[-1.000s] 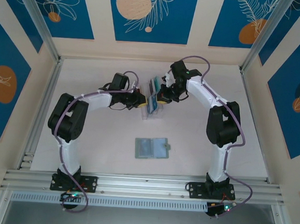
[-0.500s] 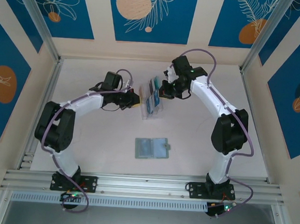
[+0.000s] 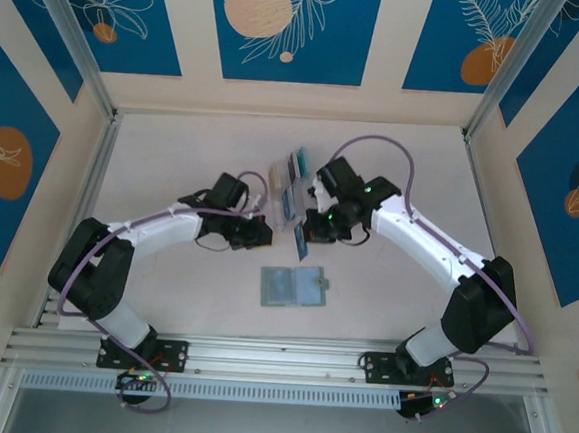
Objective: Put the credit cards into the card holder
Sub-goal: Insert the credit card into the card slot.
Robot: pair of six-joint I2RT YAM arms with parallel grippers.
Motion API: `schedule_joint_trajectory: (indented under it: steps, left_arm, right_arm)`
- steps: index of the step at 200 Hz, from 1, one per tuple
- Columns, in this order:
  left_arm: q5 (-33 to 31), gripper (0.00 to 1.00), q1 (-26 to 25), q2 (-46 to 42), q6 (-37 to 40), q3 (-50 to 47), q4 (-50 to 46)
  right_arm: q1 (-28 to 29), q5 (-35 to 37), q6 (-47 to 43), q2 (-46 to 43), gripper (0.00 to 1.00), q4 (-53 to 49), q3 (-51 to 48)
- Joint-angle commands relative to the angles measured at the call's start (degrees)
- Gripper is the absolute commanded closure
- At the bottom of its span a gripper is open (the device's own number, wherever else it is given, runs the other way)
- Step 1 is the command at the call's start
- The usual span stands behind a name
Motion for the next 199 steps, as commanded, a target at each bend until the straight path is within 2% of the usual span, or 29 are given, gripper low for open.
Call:
schedule_joint_trajectory:
  steps: [1,58,134,199]
  left_arm:
    - [-3.0,0.94,-3.9,-1.2,0.3,-1.9,-0.8]
    - [-3.6,0.94,-8.8,4.1,-2.1,-4.9,3.7]
    - [-6.9,0.95,-9.0,5.8,-0.2,-7.9,1.9]
    - [-6.8,0.95,-9.0,6.2,-0.1,-8.5,2.2]
  right_arm:
    - [2.1,0.9,6.0,-2.4,1.0,2.4,-5.2]
    - [5.4,2.2,10.3,-0.3,1.0,8.2,-11.5]
    - [6.9,3.0,12.1,2.9,1.0,11.1,-13.8]
    - [7.4,3.0,12.8,4.6,1.0,12.2,-14.6]
